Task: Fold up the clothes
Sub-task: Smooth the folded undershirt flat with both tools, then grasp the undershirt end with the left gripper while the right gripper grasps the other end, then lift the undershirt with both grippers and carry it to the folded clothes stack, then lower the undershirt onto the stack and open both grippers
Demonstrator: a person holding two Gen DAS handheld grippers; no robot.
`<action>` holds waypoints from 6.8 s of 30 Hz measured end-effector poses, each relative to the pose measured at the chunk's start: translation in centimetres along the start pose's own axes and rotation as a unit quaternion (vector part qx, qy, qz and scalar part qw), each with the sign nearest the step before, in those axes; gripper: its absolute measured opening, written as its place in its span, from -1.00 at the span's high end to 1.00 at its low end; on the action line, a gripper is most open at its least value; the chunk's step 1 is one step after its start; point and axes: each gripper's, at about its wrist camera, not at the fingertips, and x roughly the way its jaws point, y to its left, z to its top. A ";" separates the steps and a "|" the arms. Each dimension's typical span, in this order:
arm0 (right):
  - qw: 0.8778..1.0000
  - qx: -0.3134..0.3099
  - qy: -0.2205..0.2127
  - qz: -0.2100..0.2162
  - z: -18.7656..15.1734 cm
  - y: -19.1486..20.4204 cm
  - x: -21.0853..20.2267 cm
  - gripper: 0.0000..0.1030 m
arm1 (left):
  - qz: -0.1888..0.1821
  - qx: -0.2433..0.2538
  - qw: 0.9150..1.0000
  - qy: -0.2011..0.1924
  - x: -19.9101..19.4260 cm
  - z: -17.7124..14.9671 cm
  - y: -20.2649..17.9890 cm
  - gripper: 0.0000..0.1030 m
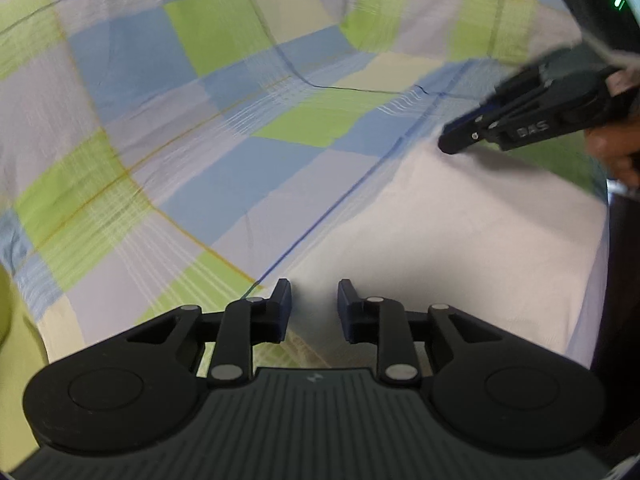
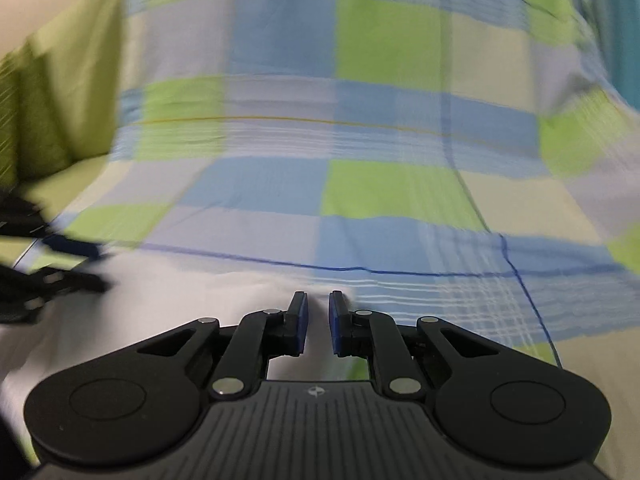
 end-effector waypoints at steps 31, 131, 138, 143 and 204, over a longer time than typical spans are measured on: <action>0.997 -0.065 0.047 0.021 -5.6 5.5 -9.2 0.17 | 0.009 0.095 0.995 0.032 -6.9 -3.5 -3.7 0.53; 0.858 -0.494 -0.040 -0.136 -4.3 13.5 -11.0 0.89 | 0.087 0.395 0.912 -0.074 -6.5 -0.8 -9.8 0.88; 0.858 -0.478 -0.056 -0.177 -1.8 12.3 -14.3 0.89 | 0.103 0.418 0.894 -0.125 -8.9 2.6 -10.1 0.88; 0.859 -0.463 -0.054 -0.212 -1.9 11.3 -17.0 0.89 | 0.095 0.432 0.882 -0.161 -10.2 4.7 -12.0 0.88; 0.794 -0.118 0.237 -0.547 -36.8 -6.7 -55.1 0.43 | -0.254 0.600 0.645 -0.400 -13.2 10.7 -64.8 0.67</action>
